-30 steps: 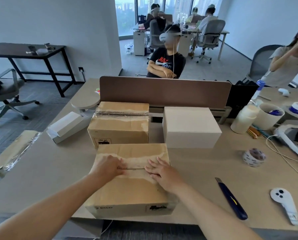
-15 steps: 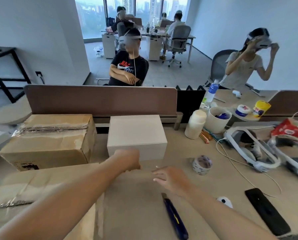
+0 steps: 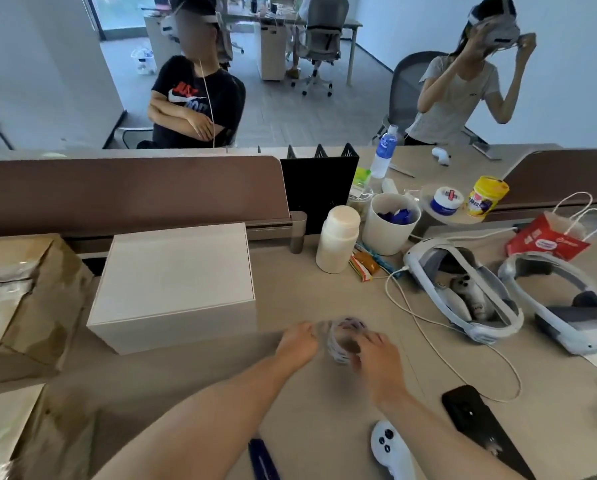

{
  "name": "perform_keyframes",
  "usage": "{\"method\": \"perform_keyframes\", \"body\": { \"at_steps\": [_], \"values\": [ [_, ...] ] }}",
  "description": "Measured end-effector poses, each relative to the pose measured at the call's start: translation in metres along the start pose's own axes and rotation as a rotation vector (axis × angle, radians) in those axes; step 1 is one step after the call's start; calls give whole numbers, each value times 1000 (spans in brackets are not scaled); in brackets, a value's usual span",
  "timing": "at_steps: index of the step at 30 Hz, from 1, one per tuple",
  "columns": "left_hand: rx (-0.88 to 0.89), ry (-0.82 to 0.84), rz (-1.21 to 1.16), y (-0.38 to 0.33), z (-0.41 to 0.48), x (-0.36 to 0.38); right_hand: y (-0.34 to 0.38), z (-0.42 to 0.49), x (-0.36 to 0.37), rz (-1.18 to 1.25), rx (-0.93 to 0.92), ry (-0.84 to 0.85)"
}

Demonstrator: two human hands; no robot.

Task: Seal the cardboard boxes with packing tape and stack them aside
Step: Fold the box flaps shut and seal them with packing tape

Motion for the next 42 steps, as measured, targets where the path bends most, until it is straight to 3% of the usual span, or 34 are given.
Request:
{"method": "perform_keyframes", "body": {
  "at_steps": [4, 9, 12, 17, 23, 28, 37, 42],
  "values": [
    [-44, 47, -26, 2, 1, 32, 1, 2, 18, -106, -23, 95],
    [-99, 103, -88, 23, 17, 53, 1, 3, 19, -128, -60, 93],
    [-101, 119, -97, 10, 9, 34, 8, 10, 12, -126, -110, 106],
    [10, 135, 90, 3, 2, -4, 39, 17, -20, -65, -214, 170],
    [100, 78, 296, -7, -26, -105, 92, 17, -66, 200, -226, 320],
    [86, -88, 278, 12, -69, -220, 165, 7, -112, 383, -239, 327],
    [44, -297, 298, 107, -184, -411, 342, -59, -152, 564, -513, 280],
    [-47, -316, 254, 191, -248, -494, 439, -107, -146, 725, -616, 350]
  ]
}}
Point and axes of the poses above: each hand's wrist, its own z-axis towards the middle knuckle, its own x-axis out of the palm, y = z × x, the point moved 3 cm from there along z, towards the middle knuckle, and after that the axes turned 11 degrees about -y, right-handed, at the moved point
